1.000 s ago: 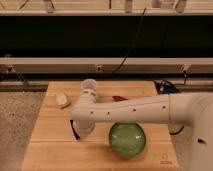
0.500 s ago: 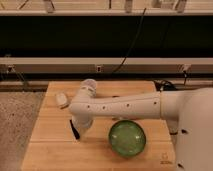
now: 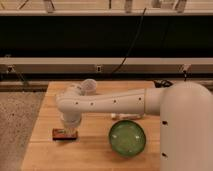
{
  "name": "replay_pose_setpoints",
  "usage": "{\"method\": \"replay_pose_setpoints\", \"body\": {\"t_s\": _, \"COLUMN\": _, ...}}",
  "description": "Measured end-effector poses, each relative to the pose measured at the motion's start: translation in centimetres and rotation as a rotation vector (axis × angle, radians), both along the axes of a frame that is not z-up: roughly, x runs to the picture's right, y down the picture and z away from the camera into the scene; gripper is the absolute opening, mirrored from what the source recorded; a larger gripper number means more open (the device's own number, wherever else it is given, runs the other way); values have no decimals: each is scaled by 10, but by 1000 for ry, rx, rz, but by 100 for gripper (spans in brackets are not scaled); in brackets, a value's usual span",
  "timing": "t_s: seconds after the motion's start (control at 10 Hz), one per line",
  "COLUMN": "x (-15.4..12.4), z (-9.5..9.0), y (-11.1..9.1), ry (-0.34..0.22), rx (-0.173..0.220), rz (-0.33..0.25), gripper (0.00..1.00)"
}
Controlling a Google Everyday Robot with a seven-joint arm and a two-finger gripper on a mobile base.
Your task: Knock the eraser over
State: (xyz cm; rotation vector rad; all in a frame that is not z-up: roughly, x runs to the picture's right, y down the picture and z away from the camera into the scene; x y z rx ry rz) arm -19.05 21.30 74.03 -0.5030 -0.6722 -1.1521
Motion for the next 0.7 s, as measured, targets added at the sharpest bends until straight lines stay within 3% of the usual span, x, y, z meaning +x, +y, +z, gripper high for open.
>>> {"method": "replay_pose_setpoints", "body": {"t_s": 0.4, "x": -46, "z": -2, "y": -1, "ry": -107, "rx": -14, "rz": -50, "gripper": 5}}
{"method": "replay_pose_setpoints", "body": {"t_s": 0.7, "x": -61, "z": -3, "y": 1, "ry": -104, "rx": -17, "rz": -50, "gripper": 0}}
